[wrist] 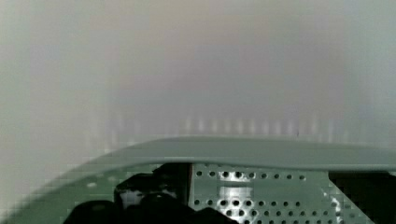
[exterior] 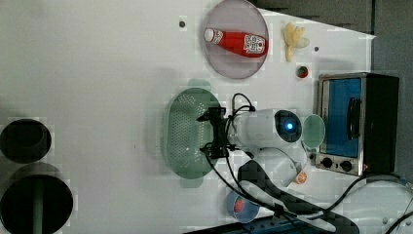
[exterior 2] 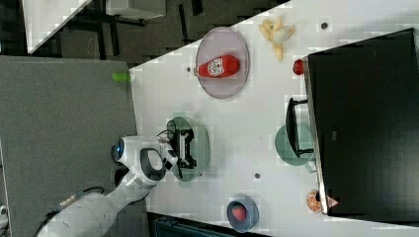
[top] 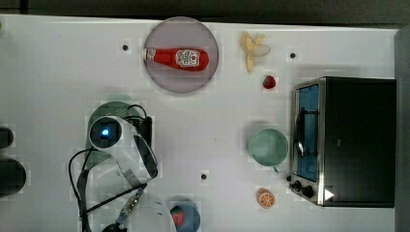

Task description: Drag strainer left to right.

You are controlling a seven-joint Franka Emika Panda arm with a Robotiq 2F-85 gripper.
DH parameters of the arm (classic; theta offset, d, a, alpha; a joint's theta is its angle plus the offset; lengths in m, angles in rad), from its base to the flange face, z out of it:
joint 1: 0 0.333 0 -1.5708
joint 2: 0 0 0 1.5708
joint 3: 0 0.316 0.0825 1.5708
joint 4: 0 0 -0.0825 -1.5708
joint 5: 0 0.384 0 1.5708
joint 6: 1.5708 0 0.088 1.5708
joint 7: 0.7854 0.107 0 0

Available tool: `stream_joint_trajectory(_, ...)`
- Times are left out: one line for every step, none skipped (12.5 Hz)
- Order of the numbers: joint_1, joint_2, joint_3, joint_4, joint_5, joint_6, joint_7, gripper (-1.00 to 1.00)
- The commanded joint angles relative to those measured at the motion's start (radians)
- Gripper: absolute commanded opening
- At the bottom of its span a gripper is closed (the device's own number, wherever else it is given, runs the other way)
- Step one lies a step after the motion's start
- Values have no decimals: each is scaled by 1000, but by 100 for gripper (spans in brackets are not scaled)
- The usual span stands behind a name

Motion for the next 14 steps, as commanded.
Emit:
stream_joint_trajectory(-49,-78,-38,-43,-5,-1,-59,100)
stream_joint_trajectory(-51,-87,-56,-53,-6,-2,-77,100)
stream_joint_trajectory(-54,-92,-73,-63,-6,-2,-102,100)
stream_joint_trajectory(-57,-98,-92,-69,-6,-2,-129,100)
stream_joint_trajectory(-59,-102,-114,-75,-6,-2,-146,100)
stream_joint_trajectory(-61,-106,-136,-79,-6,-2,-169,100)
stream_joint_trajectory(-62,-109,-158,-82,-6,-2,-194,100)
stream_joint_trajectory(-64,-111,-181,-85,-6,-1,-220,100)
stream_joint_trajectory(-66,-113,-205,-88,-6,-1,-242,100)
stream_joint_trajectory(-67,-115,-229,-90,-6,-1,-257,100)
stream_joint_trajectory(-68,-117,-253,-93,-6,-1,-272,100)
stream_joint_trajectory(-69,-119,-276,-96,-6,-1,-292,100)
stream_joint_trajectory(-70,-121,-298,-99,-6,-1,-314,100)
stream_joint_trajectory(-70,-122,-319,-102,-6,-1,-338,100)
